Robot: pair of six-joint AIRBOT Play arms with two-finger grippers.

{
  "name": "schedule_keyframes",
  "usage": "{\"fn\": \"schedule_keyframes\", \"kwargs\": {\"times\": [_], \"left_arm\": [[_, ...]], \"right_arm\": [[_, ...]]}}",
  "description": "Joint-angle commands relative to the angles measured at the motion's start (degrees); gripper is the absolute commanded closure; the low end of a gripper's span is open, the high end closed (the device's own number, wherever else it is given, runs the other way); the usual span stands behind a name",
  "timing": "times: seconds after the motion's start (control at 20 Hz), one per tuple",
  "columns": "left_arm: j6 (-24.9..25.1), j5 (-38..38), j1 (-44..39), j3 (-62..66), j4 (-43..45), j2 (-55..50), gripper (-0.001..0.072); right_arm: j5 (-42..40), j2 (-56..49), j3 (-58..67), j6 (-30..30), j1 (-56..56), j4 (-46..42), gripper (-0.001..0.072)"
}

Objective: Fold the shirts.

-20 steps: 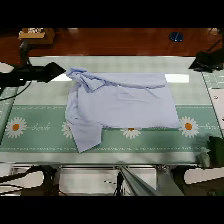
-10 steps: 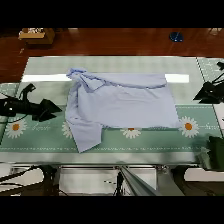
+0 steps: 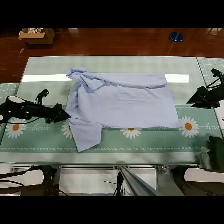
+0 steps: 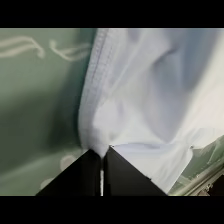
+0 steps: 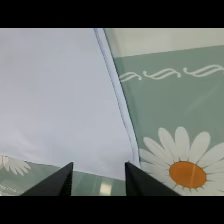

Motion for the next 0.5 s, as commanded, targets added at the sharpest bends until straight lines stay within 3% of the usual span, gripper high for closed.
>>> {"fn": "schedule_keyframes", "kwargs": {"times": [0.0,0.25,0.45], "left_arm": [[0.09,3.96,-1.27,-0.04,-0.46,-0.68,0.0663],[0.74,-0.09,-1.27,-0.04,1.49,-0.44,0.0681],[2.01,-1.81,-1.27,-0.04,1.46,0.57,0.0681]], "right_arm": [[-0.9,2.32,-0.24,-0.52,-0.04,-0.07,0.0294],[0.24,5.57,-0.87,-1.07,-4.33,-4.7,0.0293],[0.57,7.63,-12.28,-0.81,-12.24,-1.88,0.0279]]}}
